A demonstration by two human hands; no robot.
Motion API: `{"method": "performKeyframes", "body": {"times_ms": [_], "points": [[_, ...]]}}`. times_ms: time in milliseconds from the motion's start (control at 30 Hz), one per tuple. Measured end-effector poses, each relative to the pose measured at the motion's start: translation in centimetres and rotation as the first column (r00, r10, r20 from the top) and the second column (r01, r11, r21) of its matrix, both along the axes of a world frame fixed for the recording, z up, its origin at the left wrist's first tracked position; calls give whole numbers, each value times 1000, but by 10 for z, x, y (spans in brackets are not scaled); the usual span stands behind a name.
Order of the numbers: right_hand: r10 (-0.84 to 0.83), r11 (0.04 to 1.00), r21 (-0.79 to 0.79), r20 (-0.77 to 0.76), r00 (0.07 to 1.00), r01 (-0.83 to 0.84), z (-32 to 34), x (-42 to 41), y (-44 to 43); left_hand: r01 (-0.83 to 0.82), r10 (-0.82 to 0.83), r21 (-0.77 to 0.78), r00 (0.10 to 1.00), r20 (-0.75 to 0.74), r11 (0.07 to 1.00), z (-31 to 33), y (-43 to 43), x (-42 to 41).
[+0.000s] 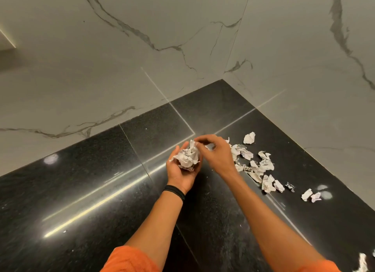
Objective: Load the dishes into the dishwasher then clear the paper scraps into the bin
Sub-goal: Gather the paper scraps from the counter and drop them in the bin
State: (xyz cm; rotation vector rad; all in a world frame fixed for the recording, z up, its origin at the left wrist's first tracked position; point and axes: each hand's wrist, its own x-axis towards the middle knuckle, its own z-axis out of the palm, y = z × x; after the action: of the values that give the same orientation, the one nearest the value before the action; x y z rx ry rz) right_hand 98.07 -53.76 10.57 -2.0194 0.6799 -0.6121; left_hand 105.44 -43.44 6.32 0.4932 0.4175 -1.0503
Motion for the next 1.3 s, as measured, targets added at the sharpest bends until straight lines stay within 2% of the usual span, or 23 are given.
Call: {"method": "performKeyframes", "body": {"times_ms": [67, 233, 400, 500, 633, 800, 933, 1000, 1133, 1300], "points": [[47, 999, 15, 8, 999, -47, 1, -2, 11, 55, -55, -8, 997, 44, 998, 3, 2, -6], [83, 996, 41, -89, 993, -80, -5, -7, 14, 108, -107, -2, 988, 109, 994, 13, 10, -13], [66, 992, 104, -16, 998, -64, 2, -1, 16, 101, -104, 28, 988, 113, 994, 7, 9, -11], [15, 974, 225, 46, 999, -25, -3, -1, 12, 84, -85, 23, 992, 91, 996, 3, 6, -8], [-42, 887, 460, 146, 988, -30, -11, -6, 13, 34, -34, 1, 999, 42, 999, -1, 3, -2], [-190, 827, 561, 207, 960, 43, -20, -12, 14, 23, -23, -6, 999, 50, 1000, 4, 1, -1], [-132, 860, 510, 173, 976, 26, -18, -18, 9, 8, -7, -20, 999, 40, 1000, 6, 2, -2], [-84, 877, 480, 108, 991, 22, -16, -22, 5, 5, -4, -30, 999, 42, 1000, 9, 4, -4], [-94, 880, 467, -4, 996, 85, -10, -29, 2, 10, -8, -46, 999, 45, 999, 15, 10, -10], [-25, 936, 346, -129, 991, 69, 0, -40, 6, 19, -18, -15, 997, 80, 1000, 16, 18, -15]]}}
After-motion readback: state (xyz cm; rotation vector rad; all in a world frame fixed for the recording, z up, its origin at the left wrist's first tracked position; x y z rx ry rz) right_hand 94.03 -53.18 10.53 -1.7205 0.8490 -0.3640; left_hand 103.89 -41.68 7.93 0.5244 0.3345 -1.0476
